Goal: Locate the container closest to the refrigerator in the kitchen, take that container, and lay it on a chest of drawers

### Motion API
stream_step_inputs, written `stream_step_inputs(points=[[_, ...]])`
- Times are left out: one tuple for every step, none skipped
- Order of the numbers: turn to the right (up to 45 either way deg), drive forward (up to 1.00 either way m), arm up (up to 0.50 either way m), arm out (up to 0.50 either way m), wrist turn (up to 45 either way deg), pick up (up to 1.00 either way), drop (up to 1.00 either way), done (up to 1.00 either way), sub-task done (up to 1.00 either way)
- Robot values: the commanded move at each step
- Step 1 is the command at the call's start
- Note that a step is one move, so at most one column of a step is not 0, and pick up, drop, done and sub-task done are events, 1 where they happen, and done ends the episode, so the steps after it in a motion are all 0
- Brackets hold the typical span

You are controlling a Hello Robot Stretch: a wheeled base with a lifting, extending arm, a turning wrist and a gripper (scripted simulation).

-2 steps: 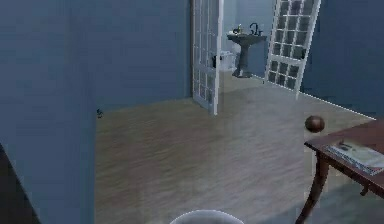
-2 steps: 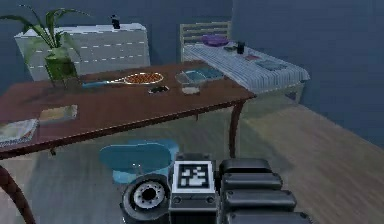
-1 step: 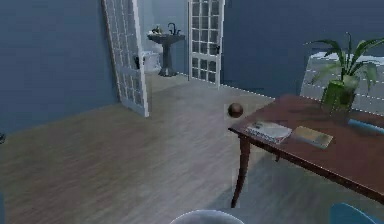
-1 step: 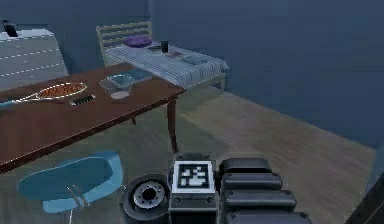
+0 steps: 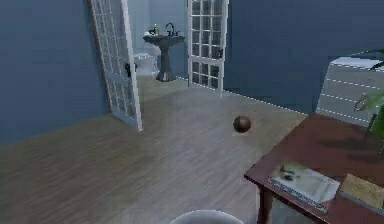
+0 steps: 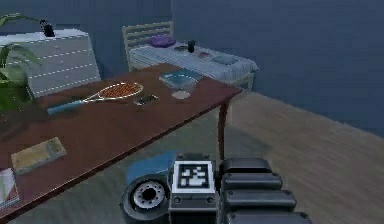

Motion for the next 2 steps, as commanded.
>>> stream_step_inputs(points=[[-18.0, 0.00, 0.00, 0.00, 0.0, 0.00, 0.00, 0.00, 0.00], [0.0, 0.80, 0.00, 0.00, 0.0, 0.00, 0.00, 0.00, 0.00]])
